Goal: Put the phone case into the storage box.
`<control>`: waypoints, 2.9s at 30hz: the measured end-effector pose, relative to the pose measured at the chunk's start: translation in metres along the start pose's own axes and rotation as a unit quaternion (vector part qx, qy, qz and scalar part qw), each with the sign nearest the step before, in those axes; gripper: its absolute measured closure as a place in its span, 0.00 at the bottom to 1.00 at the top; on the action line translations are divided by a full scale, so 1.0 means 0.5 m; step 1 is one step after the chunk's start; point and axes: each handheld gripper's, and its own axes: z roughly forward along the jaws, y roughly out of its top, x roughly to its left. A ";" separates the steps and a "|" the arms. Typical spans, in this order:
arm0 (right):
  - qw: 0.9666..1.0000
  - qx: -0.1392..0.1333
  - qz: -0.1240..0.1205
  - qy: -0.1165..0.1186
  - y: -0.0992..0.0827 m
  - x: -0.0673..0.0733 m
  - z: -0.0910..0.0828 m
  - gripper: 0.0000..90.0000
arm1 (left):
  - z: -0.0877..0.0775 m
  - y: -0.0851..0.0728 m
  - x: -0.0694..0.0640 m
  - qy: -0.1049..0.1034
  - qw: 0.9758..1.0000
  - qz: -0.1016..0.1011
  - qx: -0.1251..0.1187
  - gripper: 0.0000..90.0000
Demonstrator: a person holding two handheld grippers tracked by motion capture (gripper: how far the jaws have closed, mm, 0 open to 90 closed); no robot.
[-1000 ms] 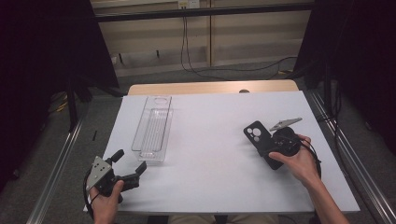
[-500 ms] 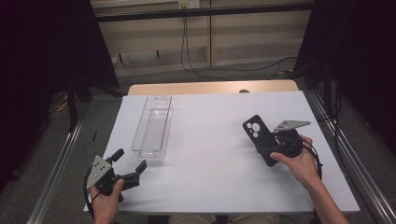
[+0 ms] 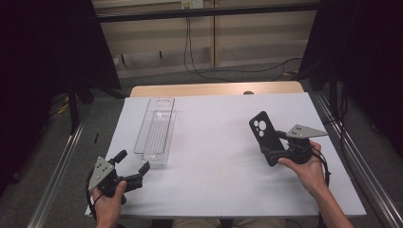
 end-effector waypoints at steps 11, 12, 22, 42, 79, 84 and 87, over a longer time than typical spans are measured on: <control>0.999 -0.041 0.000 0.018 -0.007 0.023 -0.004 0.17 | 0.006 -0.001 -0.007 -0.001 1.000 0.008 0.011 0.04; 0.999 -0.042 0.000 0.021 -0.007 0.026 -0.004 0.17 | 0.008 -0.002 -0.009 -0.006 1.000 0.005 0.012 0.04; 0.997 -0.058 0.011 0.055 -0.030 0.050 0.000 0.17 | 0.019 -0.001 -0.015 -0.033 0.999 -0.005 0.018 0.05; 0.988 -0.096 0.008 0.119 -0.028 0.081 -0.008 0.16 | 0.044 0.017 -0.052 -0.137 0.989 0.028 0.054 0.05; 0.972 -0.092 -0.030 0.212 -0.001 0.152 0.034 0.16 | 0.151 0.065 -0.176 -0.293 0.955 0.043 0.020 0.03; 0.972 -0.090 -0.032 0.215 0.000 0.152 0.035 0.16 | 0.166 0.067 -0.191 -0.312 0.948 0.052 0.030 0.03; 0.972 -0.089 -0.033 0.217 -0.001 0.153 0.035 0.16 | 0.174 0.073 -0.200 -0.319 0.946 0.047 0.020 0.02</control>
